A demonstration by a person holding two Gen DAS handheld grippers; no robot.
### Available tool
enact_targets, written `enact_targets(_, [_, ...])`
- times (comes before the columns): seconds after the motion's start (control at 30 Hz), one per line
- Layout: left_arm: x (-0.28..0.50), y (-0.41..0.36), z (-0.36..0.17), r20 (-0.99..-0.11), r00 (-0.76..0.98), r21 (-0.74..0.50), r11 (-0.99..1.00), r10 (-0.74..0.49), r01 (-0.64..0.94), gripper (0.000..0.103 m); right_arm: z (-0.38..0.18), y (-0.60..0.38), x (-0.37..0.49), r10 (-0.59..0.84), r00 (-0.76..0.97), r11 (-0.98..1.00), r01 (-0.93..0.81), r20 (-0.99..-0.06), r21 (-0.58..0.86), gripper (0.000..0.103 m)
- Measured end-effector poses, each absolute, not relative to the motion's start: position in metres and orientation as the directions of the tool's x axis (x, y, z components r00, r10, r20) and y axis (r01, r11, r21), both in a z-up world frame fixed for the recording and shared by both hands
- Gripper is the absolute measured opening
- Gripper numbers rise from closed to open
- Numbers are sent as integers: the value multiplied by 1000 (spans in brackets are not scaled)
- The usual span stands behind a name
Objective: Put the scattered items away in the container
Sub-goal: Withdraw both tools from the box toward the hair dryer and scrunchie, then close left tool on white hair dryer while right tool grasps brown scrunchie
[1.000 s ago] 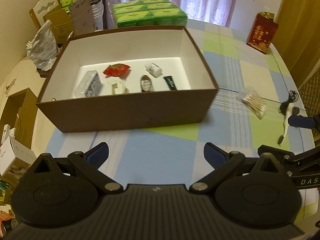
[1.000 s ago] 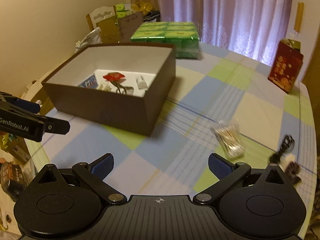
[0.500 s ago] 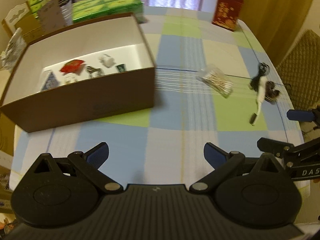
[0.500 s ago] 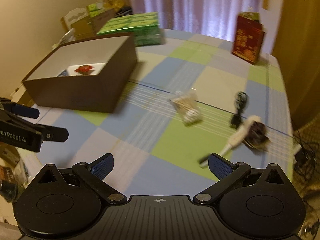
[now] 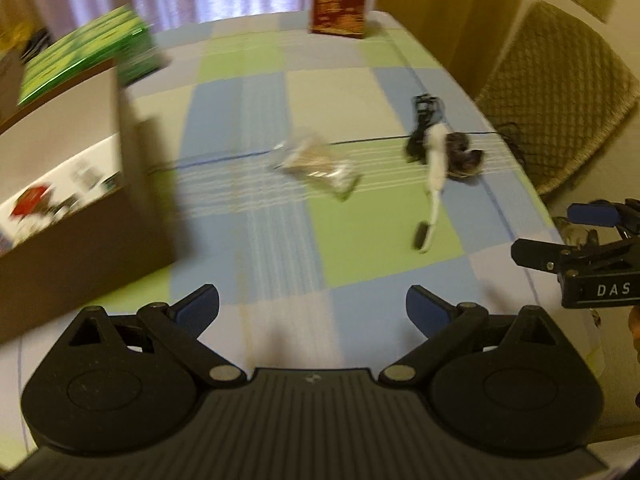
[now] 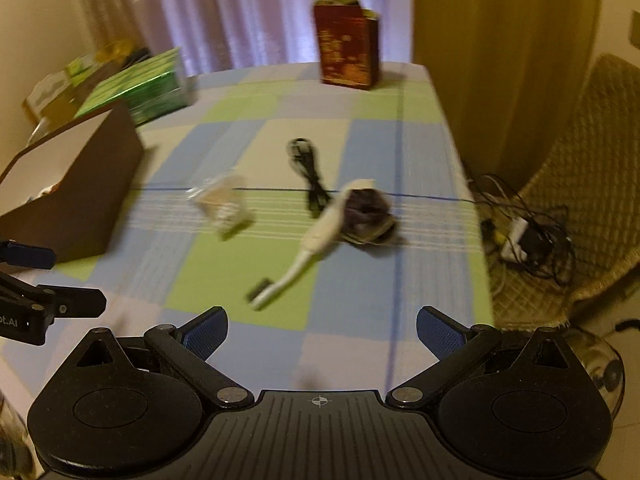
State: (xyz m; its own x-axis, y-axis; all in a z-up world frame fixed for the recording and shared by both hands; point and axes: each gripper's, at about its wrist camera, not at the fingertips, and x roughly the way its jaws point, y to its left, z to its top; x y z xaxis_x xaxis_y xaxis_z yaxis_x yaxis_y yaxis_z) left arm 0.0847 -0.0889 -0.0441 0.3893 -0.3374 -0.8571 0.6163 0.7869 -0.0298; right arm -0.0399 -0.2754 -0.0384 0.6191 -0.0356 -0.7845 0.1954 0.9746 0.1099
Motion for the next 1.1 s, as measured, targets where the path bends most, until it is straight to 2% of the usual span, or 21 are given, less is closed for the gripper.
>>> enact_targets(0.2, [91, -135, -54, -847, 357, -27, 701, -395, 713, 91, -47, -305, -45, -60, 621, 961, 249, -782, 124, 103])
enact_targets(0.33, [98, -164, -66, -844, 324, -33, 644, -428, 764, 79, -58, -324, -45, -57, 621, 957, 257, -782, 134, 103])
enact_targets(0.6, [115, -216, -89, -832, 268, -54, 552, -486, 832, 69, -74, -355, -32, -31, 641, 962, 226, -767, 151, 103])
enact_targets(0.7, [121, -233, -99, -832, 252, -54, 523, -495, 850, 60, -79, -366, -25, -31, 637, 961, 230, -770, 151, 103])
enact_targets(0.77, [126, -242, -106, -836, 240, -55, 510, -493, 858, 48, -83, -373, -21, -32, 632, 960, 235, -774, 153, 103])
enact_targets(1.1, [140, -272, -124, -843, 235, -25, 472, -484, 881, 43, -88, -400, -6, -17, 629, 955, 240, -777, 174, 103])
